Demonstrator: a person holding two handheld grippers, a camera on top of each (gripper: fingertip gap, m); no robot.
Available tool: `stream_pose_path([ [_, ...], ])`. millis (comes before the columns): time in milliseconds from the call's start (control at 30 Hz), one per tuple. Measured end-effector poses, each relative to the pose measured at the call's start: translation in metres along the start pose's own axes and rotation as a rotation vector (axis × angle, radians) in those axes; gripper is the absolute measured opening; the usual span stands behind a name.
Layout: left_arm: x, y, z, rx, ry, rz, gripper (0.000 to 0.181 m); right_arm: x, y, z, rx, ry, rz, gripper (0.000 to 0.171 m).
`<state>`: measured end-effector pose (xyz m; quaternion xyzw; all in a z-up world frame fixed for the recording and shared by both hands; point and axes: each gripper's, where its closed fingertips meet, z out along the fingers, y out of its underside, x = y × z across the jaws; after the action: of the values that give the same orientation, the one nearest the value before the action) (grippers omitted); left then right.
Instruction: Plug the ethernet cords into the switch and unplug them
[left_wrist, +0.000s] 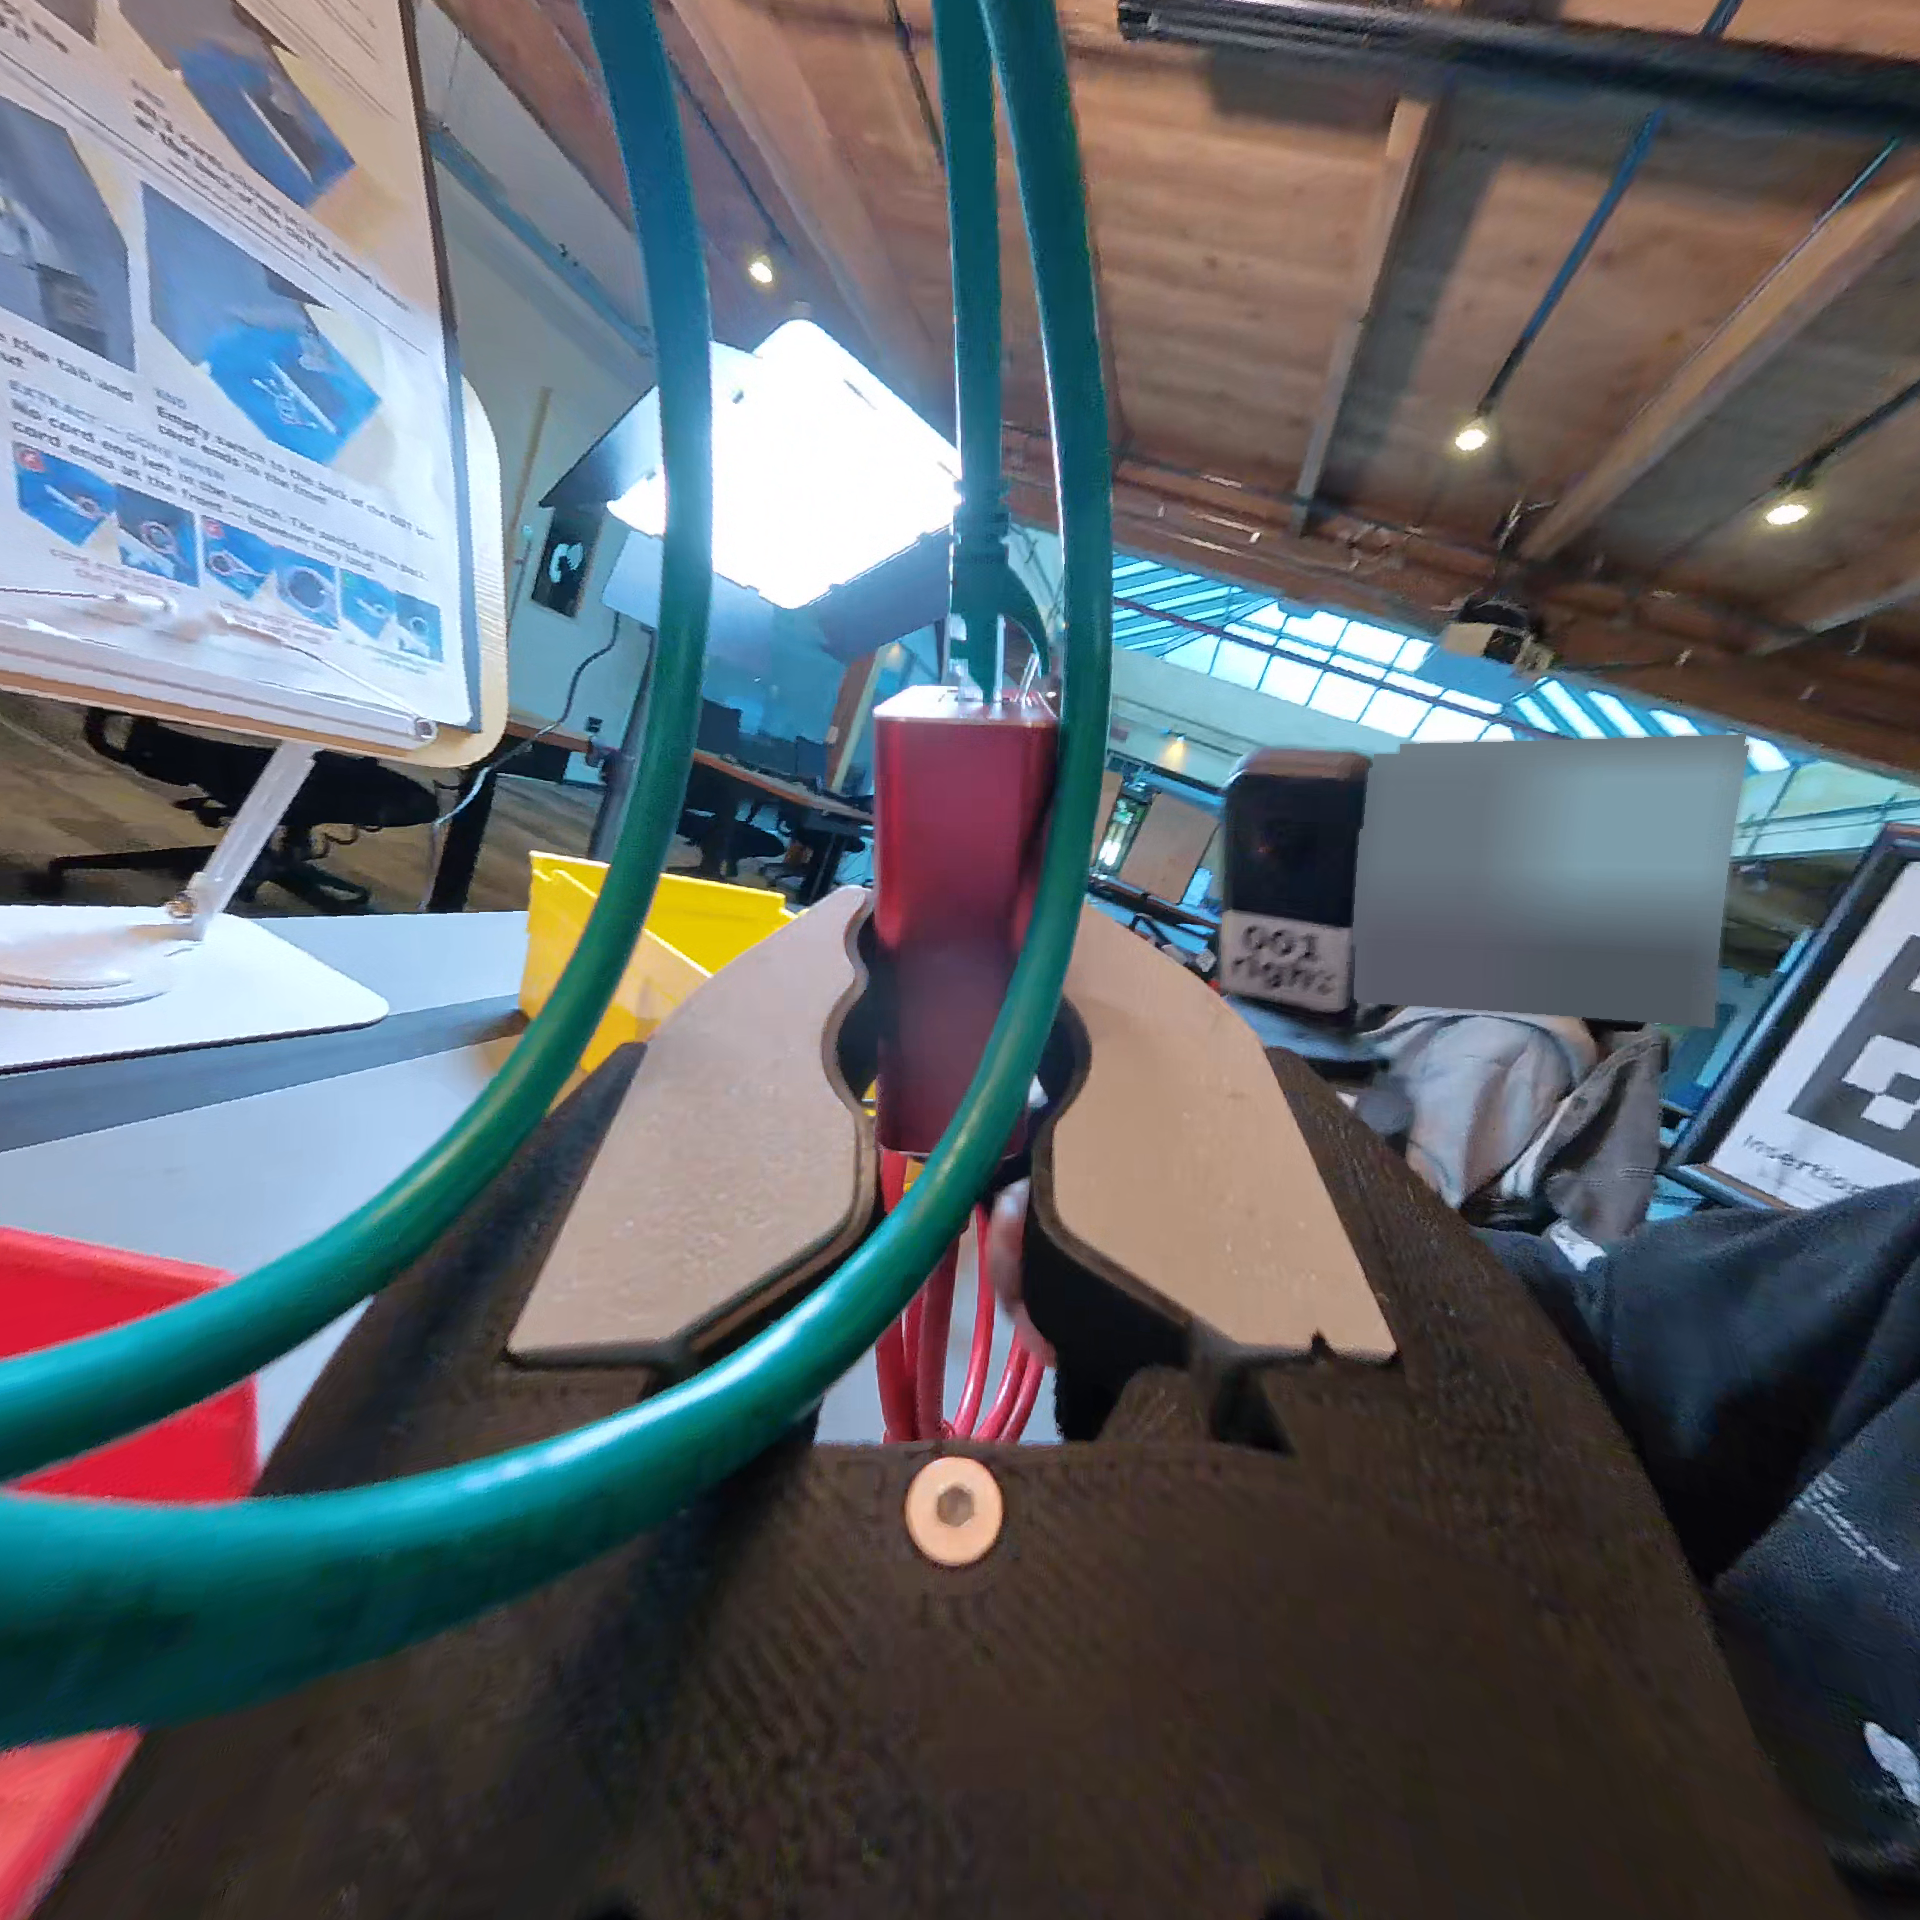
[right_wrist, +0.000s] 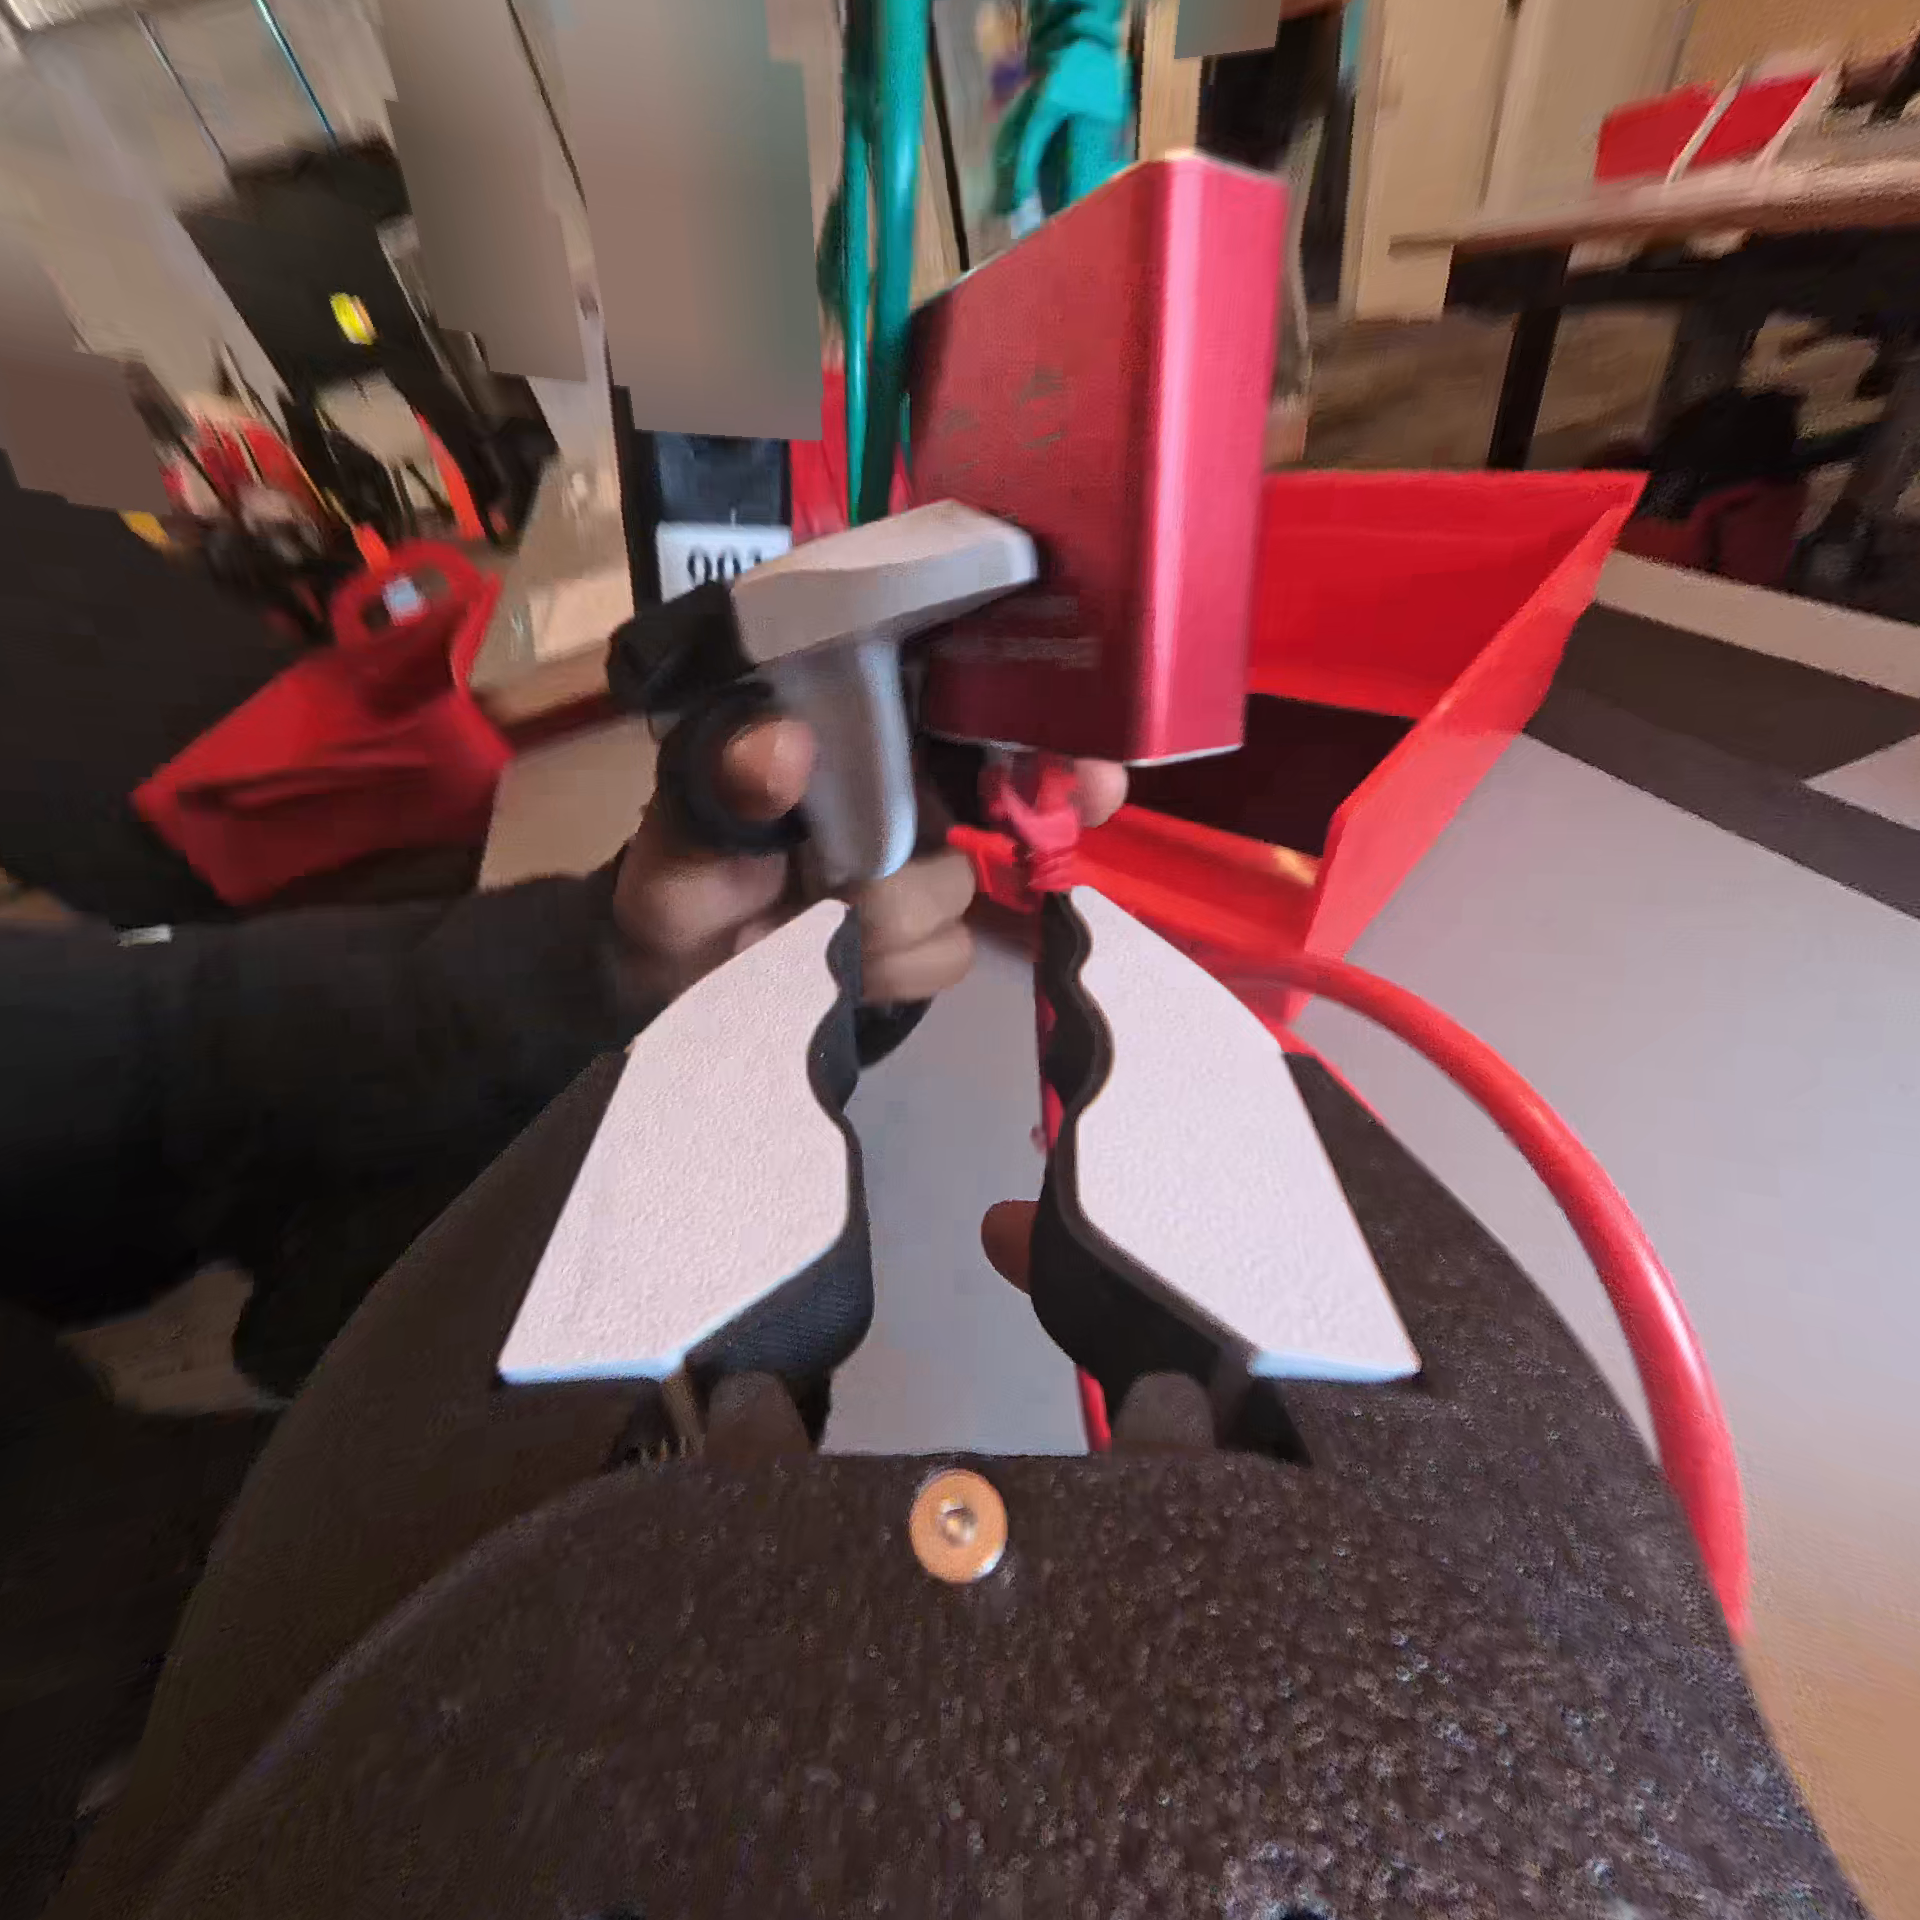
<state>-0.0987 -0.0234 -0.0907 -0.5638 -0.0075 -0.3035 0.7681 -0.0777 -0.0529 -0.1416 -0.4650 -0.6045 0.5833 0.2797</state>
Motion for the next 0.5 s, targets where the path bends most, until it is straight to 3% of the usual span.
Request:
stream_pose_path([
  [233, 0.015, 0.003, 0.003, 0.027, 0.095, -0.027, 0.028, 0.009, -0.014, 0.001, 0.154, -0.110, 0.057, 0.031],
  [267, 0.018, 0.006, 0.006, 0.019, 0.105, -0.031, 0.028, 0.006, -0.016, -0.001, 0.169, -0.154, 0.086, 0.023],
  [300, 0.019, 0.010, 0.007, 0.010, 0.109, -0.030, 0.028, 0.003, -0.017, -0.004, 0.178, -0.193, 0.110, 0.017],
  [500, 0.023, 0.014, 0.008, -0.010, 0.128, -0.019, 0.028, 0.002, -0.013, -0.008, 0.145, -0.195, 0.077, 0.015],
])
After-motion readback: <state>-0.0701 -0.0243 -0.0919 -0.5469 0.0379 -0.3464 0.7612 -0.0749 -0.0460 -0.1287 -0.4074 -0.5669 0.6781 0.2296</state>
